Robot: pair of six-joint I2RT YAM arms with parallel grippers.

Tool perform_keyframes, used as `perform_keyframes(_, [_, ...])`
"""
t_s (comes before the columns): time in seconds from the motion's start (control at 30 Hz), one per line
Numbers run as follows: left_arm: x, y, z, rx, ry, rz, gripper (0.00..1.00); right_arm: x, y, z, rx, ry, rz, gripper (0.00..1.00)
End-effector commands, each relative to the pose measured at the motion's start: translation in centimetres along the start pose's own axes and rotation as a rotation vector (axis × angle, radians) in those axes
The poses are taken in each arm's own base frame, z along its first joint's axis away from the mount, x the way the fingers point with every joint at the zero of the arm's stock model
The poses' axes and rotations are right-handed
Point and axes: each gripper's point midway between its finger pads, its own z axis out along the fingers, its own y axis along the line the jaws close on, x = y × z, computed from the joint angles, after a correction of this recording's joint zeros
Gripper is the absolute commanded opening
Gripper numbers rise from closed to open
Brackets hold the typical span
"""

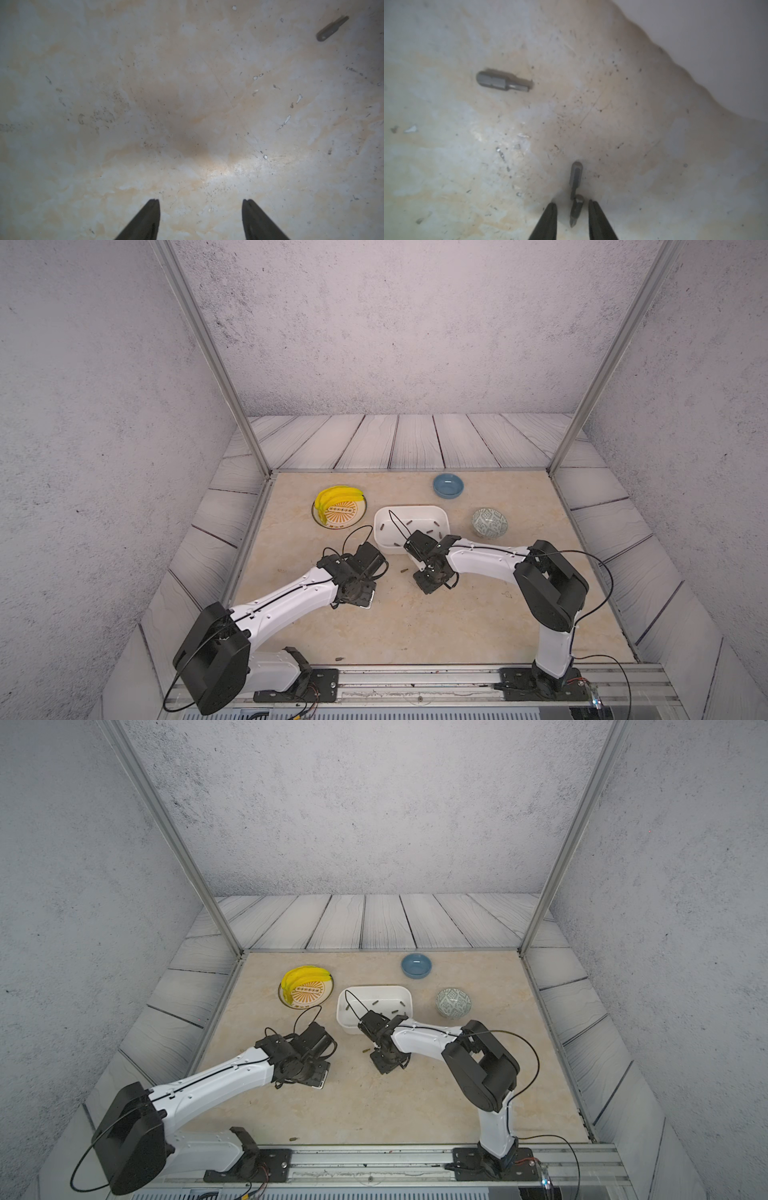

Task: Put the bit on the desktop into the storage box
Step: Pick up the screwdriver bit from the center of the board.

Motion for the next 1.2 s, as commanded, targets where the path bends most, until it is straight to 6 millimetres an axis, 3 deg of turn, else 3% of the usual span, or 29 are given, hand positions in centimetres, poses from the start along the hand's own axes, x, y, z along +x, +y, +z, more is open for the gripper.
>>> perform_keyframes(0.0, [0.3,0.5,-0.2,-0.009,0.003,-0.012,0.68,1.8,-0.4,1.9,0.035,0.097,0.003,0.29])
perform_keyframes(0.3, [0.4,0.5,-0.1,-0.009,0.007,-0.009,0.68,2.8,-0.8,2.7,0.063,0.156,-0.007,0.24])
perform_keyframes(0.67, [0.4,0.4,0.0,-0.01,0.012,-0.008,0.68,2.5,-0.9,2.3,0.065,0.132,0.013,0.0])
perform_keyframes(0.87, [0.7,0.6,0.1,-0.018,0.024,-0.016,0.68,0.6,-0.6,-0.5,0.038,0.046,0.031,0.0])
perform_keyframes(1.17, [0.8,0.6,0.0,-0.013,0.022,-0.029,0.68,-4.3,-2.7,-8.6,0.071,-0.128,0.053,0.0])
